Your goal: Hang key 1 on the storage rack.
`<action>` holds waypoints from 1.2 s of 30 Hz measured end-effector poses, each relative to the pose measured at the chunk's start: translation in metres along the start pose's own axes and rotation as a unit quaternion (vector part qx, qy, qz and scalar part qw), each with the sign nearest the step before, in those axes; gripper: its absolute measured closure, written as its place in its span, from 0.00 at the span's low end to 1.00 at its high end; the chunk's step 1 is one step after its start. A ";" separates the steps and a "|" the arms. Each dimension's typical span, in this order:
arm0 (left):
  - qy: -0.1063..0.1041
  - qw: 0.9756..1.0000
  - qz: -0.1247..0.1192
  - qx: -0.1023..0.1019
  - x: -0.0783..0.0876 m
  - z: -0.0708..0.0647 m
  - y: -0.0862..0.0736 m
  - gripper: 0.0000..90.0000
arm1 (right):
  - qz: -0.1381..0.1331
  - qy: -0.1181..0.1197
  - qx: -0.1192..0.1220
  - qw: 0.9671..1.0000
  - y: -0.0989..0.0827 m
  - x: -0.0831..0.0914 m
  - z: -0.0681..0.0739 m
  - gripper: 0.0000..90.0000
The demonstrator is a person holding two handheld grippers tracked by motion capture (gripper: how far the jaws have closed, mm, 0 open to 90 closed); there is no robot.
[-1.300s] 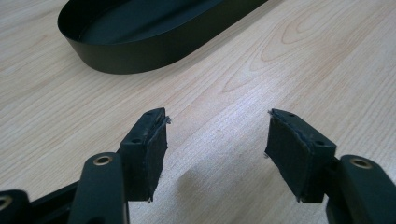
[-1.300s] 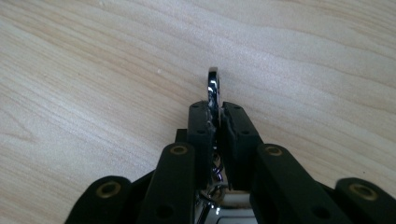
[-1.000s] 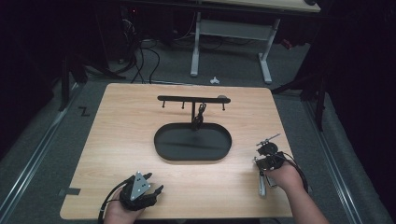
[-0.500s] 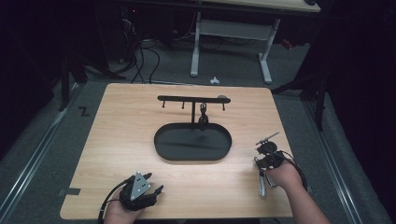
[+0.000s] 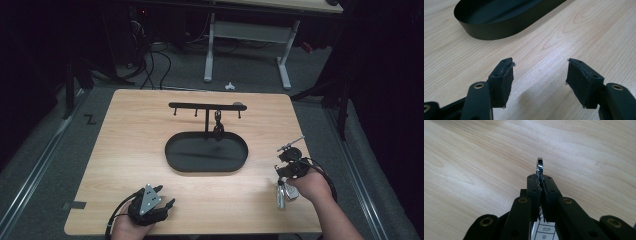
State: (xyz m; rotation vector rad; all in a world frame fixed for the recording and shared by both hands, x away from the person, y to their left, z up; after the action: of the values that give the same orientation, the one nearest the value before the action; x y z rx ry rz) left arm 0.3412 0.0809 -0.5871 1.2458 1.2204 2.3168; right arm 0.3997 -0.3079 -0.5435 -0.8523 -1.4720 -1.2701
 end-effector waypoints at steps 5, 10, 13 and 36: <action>0.004 1.000 -0.004 0.000 0.001 0.001 0.001 0.43 | -0.013 -0.001 0.007 1.000 0.004 0.017 0.003 0.96; 0.004 1.000 -0.005 0.000 0.001 0.000 0.001 0.43 | -0.025 -0.002 0.011 1.000 0.008 0.034 0.005 0.96; 0.002 1.000 -0.004 0.000 0.001 0.000 0.002 0.43 | -0.030 -0.002 0.011 0.999 0.010 0.041 0.006 0.96; -0.002 1.000 -0.003 -0.005 0.001 -0.003 0.002 0.43 | -0.051 0.005 0.025 0.998 0.024 0.067 0.021 0.96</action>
State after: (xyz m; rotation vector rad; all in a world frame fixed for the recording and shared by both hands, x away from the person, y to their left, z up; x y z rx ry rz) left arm 0.3390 0.0788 -0.5862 1.2407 1.2092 2.3116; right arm 0.3989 -0.2885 -0.4722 -0.7462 -1.5491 -1.3049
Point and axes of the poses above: each handheld gripper's, and its own axes: x roughly backward along the jaws, y roughly out of its top, z roughly to its left, the point moved 10 cm from there along -x, roughly forward along the jaws, and after that the axes turned 12 degrees about -x, right-handed, at the moved point
